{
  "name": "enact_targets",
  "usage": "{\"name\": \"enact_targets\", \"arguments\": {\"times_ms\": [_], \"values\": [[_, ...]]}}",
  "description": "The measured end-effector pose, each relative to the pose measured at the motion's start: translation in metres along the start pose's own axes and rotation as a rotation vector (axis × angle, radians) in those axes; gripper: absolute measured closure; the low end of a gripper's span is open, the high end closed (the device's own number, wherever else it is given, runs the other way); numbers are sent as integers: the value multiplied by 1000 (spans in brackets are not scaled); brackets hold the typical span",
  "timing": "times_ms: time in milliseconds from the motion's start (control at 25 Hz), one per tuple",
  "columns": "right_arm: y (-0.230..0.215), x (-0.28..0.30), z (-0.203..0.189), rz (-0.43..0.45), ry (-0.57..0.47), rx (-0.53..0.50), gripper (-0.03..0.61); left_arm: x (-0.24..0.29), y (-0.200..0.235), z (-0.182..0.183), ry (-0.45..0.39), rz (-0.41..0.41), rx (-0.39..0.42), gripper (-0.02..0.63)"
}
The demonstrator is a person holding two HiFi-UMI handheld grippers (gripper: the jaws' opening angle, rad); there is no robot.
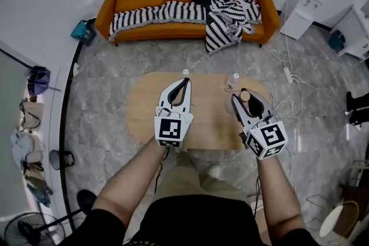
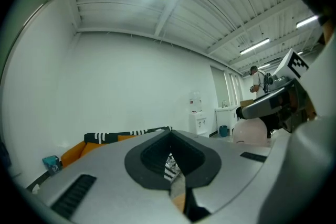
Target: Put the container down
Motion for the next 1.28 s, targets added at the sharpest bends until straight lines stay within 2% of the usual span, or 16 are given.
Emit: {"name": "enact_targets", "arguments": {"times_ms": [240,880,1280], "values": [[-10,16,-20,-10,15,14,430,17,1,-13,-9,21,-45,600],[-31,51,-64,-8,42,58,430,46,5,-63,47,21,-43,600],[-45,77,-98,-16,104,63,430,62,12,-97,79,28,-66,600]]}}
Point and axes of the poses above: the fingertips, and each gripper's own axes: x forward along the fingers, y to its left, z out of its top, the point moved 8 cm from there along -x, backward along the fingers, and after that the axes turned 1 degree about x, right-handed, at the moved point
